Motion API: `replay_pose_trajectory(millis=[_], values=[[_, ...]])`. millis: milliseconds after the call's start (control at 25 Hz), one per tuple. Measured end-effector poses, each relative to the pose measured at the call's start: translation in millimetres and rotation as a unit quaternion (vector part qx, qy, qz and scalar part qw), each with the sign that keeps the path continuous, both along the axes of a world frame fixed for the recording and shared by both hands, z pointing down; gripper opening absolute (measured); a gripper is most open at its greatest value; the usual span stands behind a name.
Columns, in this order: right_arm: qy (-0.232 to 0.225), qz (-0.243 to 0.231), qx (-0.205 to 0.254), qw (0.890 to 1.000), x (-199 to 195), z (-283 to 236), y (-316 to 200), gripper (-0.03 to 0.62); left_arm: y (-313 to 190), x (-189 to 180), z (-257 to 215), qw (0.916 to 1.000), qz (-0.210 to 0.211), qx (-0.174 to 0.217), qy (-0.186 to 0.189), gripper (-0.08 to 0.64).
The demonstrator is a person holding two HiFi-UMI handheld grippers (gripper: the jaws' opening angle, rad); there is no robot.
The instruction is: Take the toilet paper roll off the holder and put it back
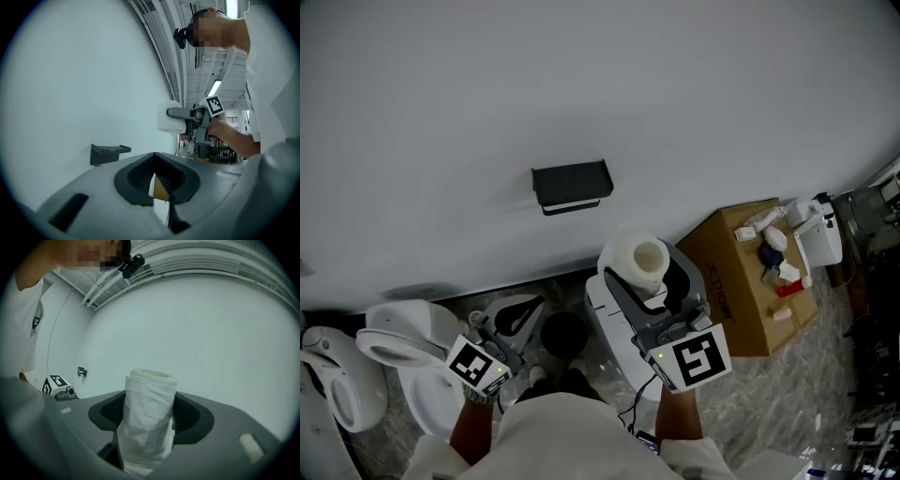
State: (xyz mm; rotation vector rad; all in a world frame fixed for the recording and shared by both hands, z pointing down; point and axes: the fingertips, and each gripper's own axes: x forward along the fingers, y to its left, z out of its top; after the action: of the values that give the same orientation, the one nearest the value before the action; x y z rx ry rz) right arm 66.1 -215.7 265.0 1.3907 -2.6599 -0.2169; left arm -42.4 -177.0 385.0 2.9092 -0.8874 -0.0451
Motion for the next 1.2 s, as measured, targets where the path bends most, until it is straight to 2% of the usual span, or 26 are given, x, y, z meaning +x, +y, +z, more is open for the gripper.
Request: replay_pose_trajectory(millis=[560, 880, 1200], values=[[-0.008, 0.001, -0.005, 1.000, 1, 2, -9, 0.304, 2, -3, 9, 0.9999, 0.000, -0.012, 0.005, 0.002], [0.012, -0.005, 0.021, 1.000, -9, -6, -73, 0.304, -14, -4, 42, 0.9990, -0.008, -0.045, 0.001, 0.002], [0.010, -0.017, 0.027, 0.999, -33, 19, -150, 0.304, -23, -12, 90, 0.9947, -0.027, -0.099, -0.008, 0.002]])
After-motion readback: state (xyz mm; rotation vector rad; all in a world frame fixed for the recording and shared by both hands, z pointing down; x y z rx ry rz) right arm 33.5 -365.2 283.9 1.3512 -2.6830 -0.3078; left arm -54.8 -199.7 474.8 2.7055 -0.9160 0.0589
